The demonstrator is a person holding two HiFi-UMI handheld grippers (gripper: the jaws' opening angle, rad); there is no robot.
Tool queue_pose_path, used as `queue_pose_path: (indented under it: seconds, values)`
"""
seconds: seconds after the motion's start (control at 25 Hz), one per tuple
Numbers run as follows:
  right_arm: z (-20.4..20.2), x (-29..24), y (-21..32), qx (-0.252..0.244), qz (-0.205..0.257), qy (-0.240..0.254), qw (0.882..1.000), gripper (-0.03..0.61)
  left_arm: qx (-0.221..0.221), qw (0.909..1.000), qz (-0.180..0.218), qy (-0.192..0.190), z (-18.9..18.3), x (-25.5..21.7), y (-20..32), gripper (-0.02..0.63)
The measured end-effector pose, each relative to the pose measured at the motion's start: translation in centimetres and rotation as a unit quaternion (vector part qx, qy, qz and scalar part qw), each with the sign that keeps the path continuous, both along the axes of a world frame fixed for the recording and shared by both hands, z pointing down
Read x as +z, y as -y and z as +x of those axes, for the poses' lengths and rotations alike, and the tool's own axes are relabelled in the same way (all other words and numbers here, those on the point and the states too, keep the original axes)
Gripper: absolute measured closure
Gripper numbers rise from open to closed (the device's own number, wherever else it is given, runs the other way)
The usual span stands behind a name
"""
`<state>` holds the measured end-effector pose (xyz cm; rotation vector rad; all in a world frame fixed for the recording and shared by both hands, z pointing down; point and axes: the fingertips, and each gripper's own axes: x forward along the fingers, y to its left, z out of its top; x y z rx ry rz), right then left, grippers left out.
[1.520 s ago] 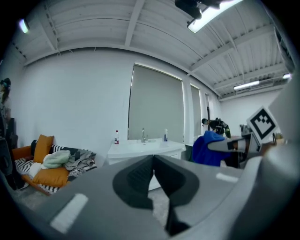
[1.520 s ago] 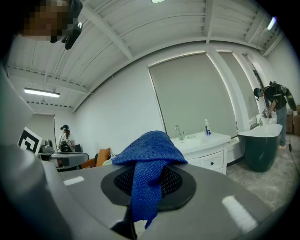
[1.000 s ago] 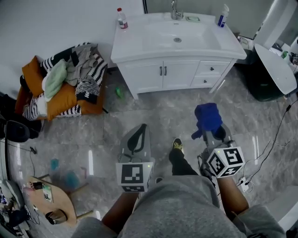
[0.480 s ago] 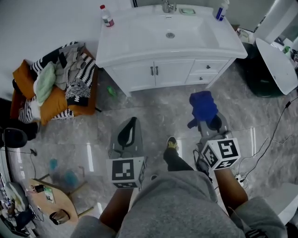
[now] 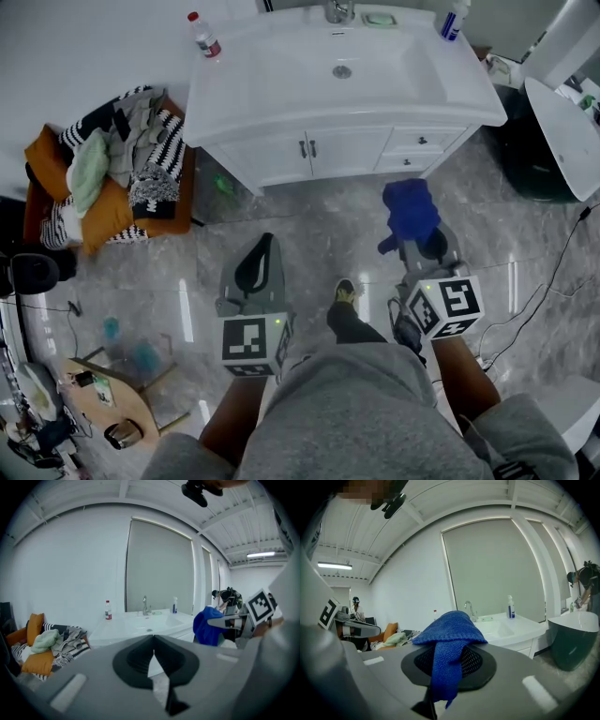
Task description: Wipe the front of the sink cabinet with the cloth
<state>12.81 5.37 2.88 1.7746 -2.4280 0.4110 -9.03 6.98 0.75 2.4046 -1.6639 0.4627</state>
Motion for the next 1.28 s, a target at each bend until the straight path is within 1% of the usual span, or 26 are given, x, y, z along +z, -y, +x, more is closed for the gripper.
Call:
queue_pose_path:
  seconds: [0.28, 0.44, 0.64, 1.04, 1.28]
  values:
    - [1.5, 1.2, 2.8, -0.015, -0.017, 0.025, 0.999, 0.518, -0.009, 0.9999, -0.011, 0.005, 1.7, 0.3, 2.3, 0.603]
    - [2.2, 1.6, 4.0, -0.025, -0.024, 0.039, 0.999, 0.518, -0.009, 0.9998, -0.01, 0.016, 2.8, 0.0, 3.3, 0.603]
    - [2.6, 2.2, 4.8, -0.031, -0.028, 0.035, 0.999, 0.518, -0.013, 0.9996, -0.012, 0.023, 3.2, 0.1, 3.9, 0.603]
    - [3.3, 2.6, 5.5, -0.012, -0.028, 0.031, 0.999, 0.512, -0.003, 0.9995, -0.018, 0.026, 4.2, 0.6, 4.5, 0.603]
    - [3.8, 2.5, 6.0, -0.001, -0.027, 0.03, 0.999, 0.509, 0.012, 0.9994, 0.002, 0.033, 5.0, -0.6, 5.1, 0.603]
